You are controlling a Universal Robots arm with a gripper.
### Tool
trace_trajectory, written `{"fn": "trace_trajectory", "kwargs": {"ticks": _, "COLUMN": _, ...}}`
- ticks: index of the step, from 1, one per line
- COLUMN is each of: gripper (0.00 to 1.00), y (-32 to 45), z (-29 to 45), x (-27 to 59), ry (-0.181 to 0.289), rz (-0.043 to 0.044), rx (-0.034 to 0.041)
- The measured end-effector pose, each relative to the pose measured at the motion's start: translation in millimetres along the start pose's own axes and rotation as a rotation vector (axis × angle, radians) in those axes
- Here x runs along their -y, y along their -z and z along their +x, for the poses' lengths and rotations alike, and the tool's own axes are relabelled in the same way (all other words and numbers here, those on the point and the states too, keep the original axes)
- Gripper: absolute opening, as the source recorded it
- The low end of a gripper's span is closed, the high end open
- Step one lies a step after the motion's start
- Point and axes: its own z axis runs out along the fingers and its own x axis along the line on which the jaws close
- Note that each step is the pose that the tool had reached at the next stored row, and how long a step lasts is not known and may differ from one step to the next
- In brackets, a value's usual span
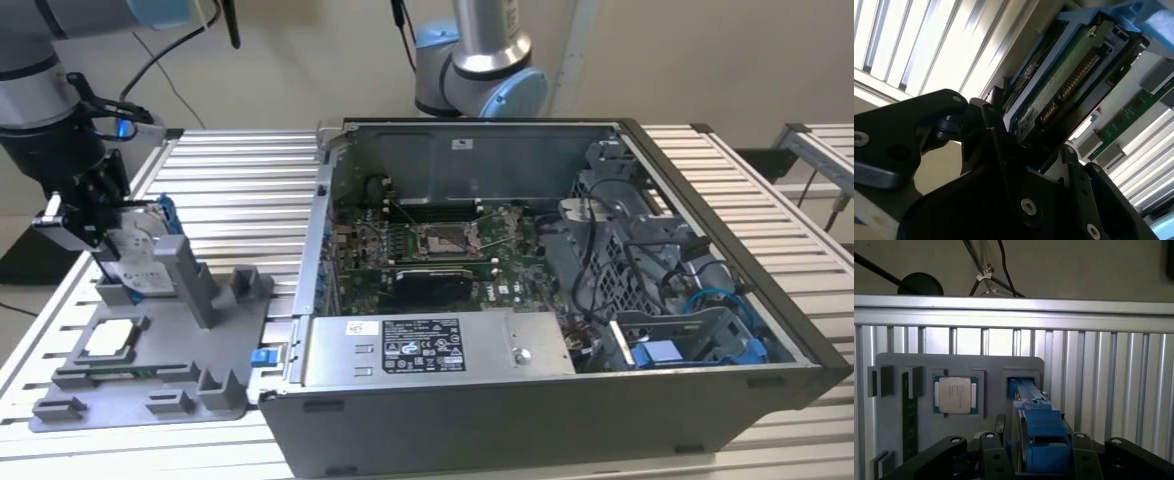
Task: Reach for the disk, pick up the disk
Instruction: 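Pick up the disk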
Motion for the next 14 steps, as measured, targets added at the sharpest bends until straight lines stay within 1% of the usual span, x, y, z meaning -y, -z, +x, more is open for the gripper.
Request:
{"fn": "trace_trajectory", "kwargs": {"ticks": 2, "gripper": 1.0, "y": 0.0, "z": 0.0, "x": 0.0, "ry": 0.0, "rz": -0.0001, "rx": 0.0}}
{"fn": "trace_trajectory", "kwargs": {"ticks": 3, "gripper": 0.0, "y": 0.1, "z": 0.0, "x": 0.0, "ry": 0.0, "rz": -0.0001, "rx": 0.0}}
{"fn": "trace_trajectory", "kwargs": {"ticks": 14, "gripper": 0.0, "y": 1.0, "z": 0.0, "x": 0.0, "ry": 0.0, "rz": 0.0001, "rx": 0.0}}
